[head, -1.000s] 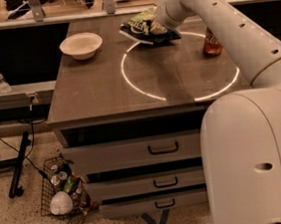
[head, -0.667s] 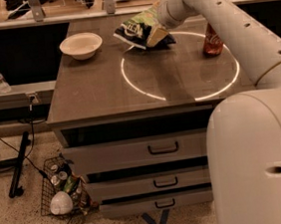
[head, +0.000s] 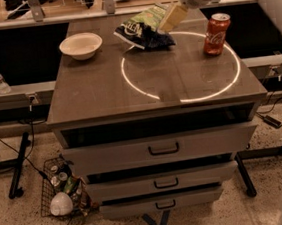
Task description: Move blue chip bag near green jalapeno chip bag
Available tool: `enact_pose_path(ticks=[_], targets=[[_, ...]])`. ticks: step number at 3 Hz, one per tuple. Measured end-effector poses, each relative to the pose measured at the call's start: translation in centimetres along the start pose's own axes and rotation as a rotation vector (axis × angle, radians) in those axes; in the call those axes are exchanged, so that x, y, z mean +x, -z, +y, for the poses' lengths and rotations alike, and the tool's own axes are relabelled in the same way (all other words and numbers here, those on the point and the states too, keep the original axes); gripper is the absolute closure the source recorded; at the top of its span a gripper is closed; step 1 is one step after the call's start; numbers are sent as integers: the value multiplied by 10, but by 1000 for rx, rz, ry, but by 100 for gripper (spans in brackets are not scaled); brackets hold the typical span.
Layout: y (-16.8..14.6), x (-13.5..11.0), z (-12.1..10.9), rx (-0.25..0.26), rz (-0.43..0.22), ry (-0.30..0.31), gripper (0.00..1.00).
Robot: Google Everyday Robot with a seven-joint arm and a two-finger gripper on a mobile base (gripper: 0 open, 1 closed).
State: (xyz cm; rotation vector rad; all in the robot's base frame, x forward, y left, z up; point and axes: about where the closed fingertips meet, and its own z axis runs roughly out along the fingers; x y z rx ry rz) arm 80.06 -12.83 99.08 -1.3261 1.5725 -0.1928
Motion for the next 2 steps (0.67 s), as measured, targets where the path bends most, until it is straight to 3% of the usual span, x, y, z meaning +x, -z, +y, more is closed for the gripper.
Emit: enact_pose_path(ticks=[1,2], targets=[[87,-20,-13,101,-60,-44,0],[101,-14,-16,117,-54,-53,0]])
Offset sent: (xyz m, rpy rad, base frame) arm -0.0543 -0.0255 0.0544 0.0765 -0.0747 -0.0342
